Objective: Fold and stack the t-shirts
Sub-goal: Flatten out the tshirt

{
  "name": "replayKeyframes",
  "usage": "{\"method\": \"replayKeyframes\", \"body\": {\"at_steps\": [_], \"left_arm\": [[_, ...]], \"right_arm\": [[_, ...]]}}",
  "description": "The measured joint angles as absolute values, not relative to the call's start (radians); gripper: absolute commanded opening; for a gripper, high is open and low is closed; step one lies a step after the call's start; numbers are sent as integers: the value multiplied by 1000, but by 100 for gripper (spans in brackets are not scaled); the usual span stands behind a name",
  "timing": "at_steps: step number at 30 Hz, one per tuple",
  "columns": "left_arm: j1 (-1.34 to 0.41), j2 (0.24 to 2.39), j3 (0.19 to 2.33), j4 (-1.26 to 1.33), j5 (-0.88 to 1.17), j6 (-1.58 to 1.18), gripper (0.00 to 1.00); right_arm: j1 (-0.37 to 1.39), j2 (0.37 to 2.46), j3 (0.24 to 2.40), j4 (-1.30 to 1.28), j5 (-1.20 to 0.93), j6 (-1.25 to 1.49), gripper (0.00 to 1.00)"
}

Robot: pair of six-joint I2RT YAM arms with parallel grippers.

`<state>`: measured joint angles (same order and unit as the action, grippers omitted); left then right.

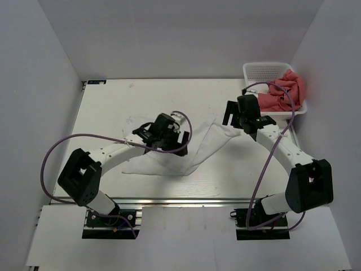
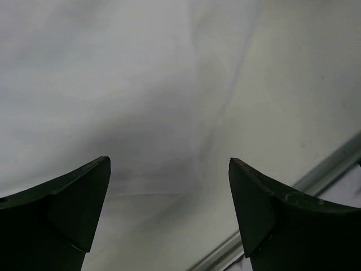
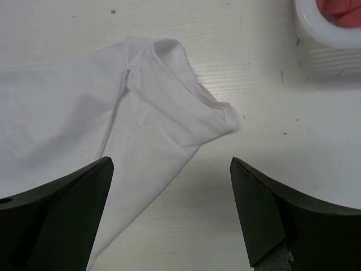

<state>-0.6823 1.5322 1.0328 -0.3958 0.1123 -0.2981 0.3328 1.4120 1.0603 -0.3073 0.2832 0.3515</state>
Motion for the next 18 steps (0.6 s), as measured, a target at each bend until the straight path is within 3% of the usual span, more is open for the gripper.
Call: {"method": "replayKeyframes", "body": {"at_steps": [10,11,16,18], "left_arm": [[-902,1547,1008,-430,97,-300,67],[-910,1562,1008,-443,78,-301,60],[-933,1662,1011,-492,20,-305,53],[-946,1690,1011,-508,6,-304,46]], "right_arm": [[310,1391,1023,-296,286,428,90],[309,1391,1023,-293,286,430,90],[307,1390,1007,-283,286,437,90],[307,1389,997,-282,286,438,90]]}}
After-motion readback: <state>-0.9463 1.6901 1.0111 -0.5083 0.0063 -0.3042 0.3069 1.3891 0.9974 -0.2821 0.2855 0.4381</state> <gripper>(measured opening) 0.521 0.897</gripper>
